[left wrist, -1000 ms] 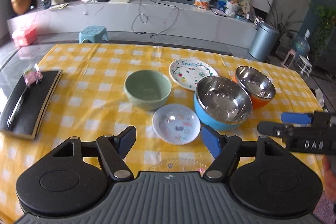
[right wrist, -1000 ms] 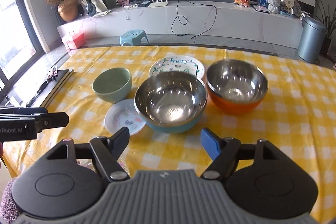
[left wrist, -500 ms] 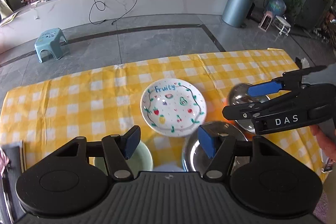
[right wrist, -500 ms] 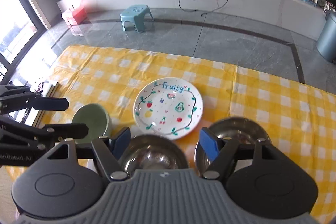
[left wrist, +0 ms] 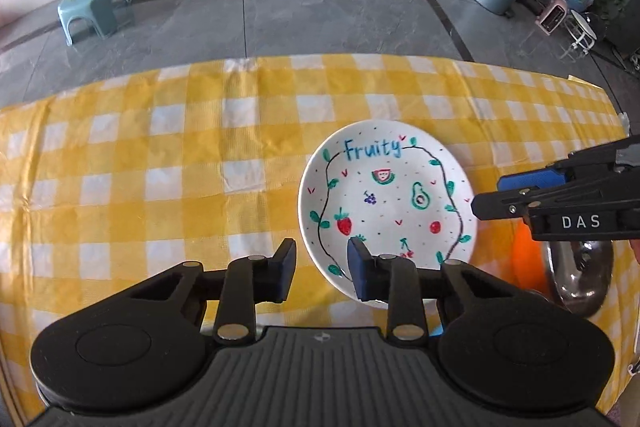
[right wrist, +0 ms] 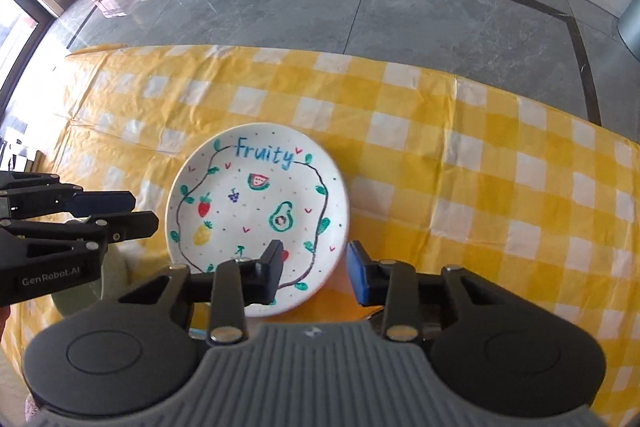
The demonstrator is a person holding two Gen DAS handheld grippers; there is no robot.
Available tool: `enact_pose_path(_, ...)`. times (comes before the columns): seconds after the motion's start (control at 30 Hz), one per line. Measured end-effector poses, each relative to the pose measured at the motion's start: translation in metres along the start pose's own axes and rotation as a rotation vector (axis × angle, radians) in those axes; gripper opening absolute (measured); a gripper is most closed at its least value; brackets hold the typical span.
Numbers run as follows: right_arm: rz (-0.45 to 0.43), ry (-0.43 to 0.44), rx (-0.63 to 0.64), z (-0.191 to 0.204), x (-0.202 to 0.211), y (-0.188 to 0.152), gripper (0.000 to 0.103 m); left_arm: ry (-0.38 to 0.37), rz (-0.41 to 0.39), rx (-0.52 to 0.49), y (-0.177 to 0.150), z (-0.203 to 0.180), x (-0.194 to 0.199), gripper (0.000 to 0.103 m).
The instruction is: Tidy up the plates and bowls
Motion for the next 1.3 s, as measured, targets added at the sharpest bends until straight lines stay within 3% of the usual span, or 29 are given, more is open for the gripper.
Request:
enact_pose_path(0.27,0.070,-0.019,-0.014,-0.006,-0.029,0.008,0.027,-0.041,0.040,0.047,0.002,0.003,-0.023,0.033)
enact_pose_path(0.5,0.103,-0.003,-0.020,-0.006,-0.040,0.010,0.026,-0.057,0.047,0.062,0.002,0.008,-0.028,0.029)
enact_pose_path(0.57,0.101,0.002,-0.020,-0.006,-0.041,0.011,0.025,-0.069,0.042,0.074,0.002,0.008,-0.028,0.023)
enact_pose_path(0.87,0.069,0.066,-0.089,-0.017,-0.036,0.009,0.017,-0.019,0.003,0.096,0.006,0.010,-0.023,0.022)
enact_pose_path(1.3,-0.037,0.144,-0.146,-0.005,0.000,0.021,0.009,-0.012,-0.032,0.172,0.009,0.023,0.002,0.022)
Point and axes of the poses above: each gripper's, at about its wrist camera, not at the fingertips, and x roughly against the way its jaws point, z to its left, y to its top, the point moved 8 cm from there along -x, roughly the way its jaws point, and after that the axes turned 13 degrees about -x, right-handed, at the moved point
